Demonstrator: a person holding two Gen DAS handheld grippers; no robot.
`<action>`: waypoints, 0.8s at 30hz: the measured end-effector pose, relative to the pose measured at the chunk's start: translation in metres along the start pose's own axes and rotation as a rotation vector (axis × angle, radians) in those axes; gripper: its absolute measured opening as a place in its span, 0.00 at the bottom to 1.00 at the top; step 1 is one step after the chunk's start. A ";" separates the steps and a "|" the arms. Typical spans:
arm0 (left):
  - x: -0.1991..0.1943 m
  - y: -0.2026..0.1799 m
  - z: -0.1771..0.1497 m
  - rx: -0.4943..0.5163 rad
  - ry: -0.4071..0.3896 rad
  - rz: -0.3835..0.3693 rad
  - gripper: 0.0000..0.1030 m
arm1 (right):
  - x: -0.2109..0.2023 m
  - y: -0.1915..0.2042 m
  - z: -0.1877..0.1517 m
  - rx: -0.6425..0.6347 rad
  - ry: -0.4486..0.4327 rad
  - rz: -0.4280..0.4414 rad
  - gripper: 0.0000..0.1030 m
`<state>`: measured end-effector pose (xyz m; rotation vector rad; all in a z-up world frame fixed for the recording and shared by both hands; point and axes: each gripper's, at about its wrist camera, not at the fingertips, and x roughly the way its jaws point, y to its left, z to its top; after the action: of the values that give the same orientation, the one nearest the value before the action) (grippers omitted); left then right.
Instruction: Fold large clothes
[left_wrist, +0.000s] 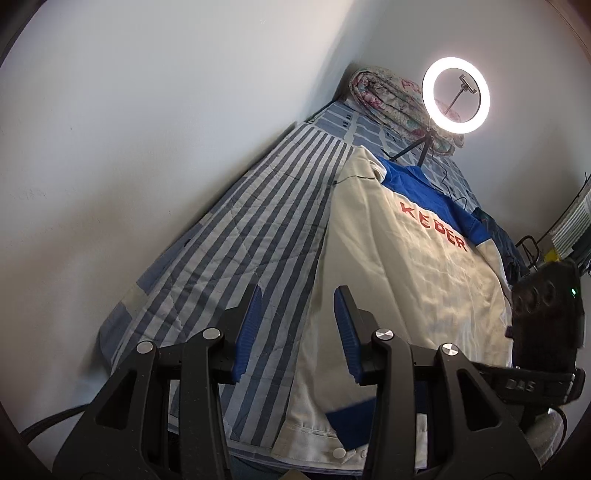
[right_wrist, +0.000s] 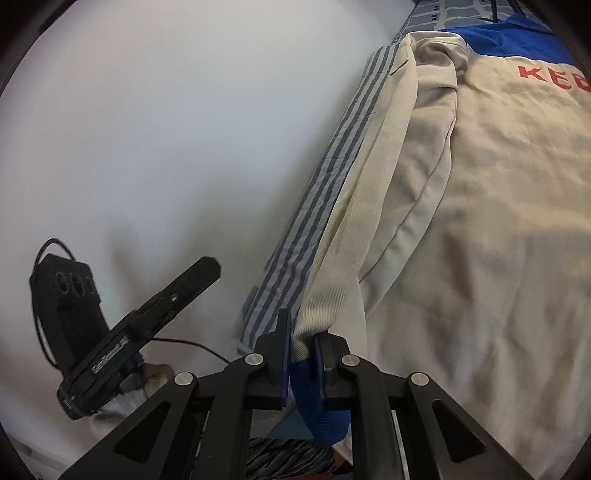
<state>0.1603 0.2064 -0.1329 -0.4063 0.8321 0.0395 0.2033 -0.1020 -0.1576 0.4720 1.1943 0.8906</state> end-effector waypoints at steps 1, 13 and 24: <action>0.001 0.000 -0.001 0.002 0.007 -0.001 0.44 | -0.008 -0.004 -0.006 0.017 -0.017 0.005 0.08; 0.040 -0.023 -0.040 0.047 0.187 -0.079 0.47 | -0.044 -0.088 -0.100 0.290 -0.040 0.044 0.08; 0.058 -0.041 -0.085 0.082 0.327 -0.154 0.47 | -0.050 -0.111 -0.089 0.232 0.030 -0.173 0.32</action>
<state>0.1472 0.1304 -0.2124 -0.4037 1.1182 -0.2081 0.1528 -0.2190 -0.2393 0.5338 1.3521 0.6160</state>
